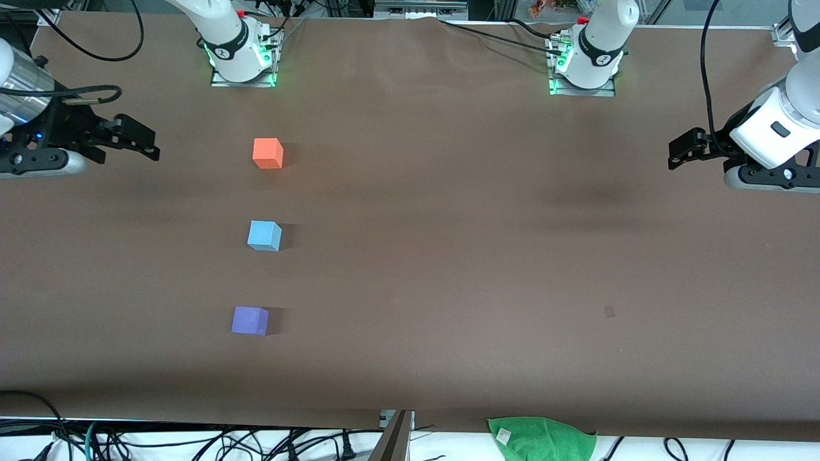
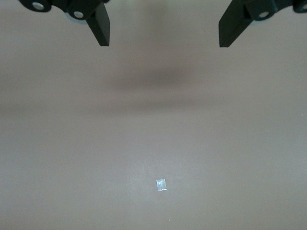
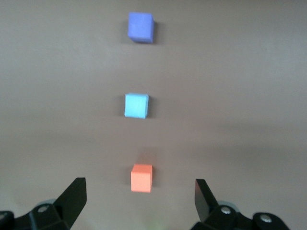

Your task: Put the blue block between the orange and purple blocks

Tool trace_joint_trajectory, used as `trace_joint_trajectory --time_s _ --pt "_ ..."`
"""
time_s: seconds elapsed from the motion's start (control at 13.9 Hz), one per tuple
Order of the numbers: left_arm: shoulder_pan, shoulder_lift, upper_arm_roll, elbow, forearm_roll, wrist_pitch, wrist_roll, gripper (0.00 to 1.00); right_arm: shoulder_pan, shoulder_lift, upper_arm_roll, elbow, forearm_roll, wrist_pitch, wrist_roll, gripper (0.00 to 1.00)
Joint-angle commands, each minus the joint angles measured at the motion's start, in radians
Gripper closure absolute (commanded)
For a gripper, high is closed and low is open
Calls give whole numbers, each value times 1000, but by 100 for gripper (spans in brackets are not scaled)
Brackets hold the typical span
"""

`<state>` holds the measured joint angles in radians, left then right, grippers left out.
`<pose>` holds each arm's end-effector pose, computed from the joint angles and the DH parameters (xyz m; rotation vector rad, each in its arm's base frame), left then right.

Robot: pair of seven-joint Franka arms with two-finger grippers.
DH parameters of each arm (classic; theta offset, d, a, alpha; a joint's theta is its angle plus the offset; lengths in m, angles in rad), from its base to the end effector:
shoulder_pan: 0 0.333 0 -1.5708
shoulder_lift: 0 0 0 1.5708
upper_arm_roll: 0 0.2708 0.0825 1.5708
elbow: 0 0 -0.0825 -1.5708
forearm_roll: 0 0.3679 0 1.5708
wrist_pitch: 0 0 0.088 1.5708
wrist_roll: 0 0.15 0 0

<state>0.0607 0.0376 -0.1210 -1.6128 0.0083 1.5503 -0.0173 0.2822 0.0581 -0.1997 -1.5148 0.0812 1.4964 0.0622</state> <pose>0.5376 -0.0304 0.4956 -3.1293 0.0679 0.1560 0.5391 0.0597 0.5250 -3.0749 -0.0356 0.1234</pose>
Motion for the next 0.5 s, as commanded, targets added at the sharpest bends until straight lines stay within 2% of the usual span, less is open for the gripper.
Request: trace_joint_trajectory --time_s 0.0,0.43 --pt "8 2 -8 22 9 -22 -4 0 -9 -108 -1 -109 -11 -10 1 0" --pt "8 2 -9 22 9 -24 -4 0 -9 -84 0 -96 -14 -2 1 0"
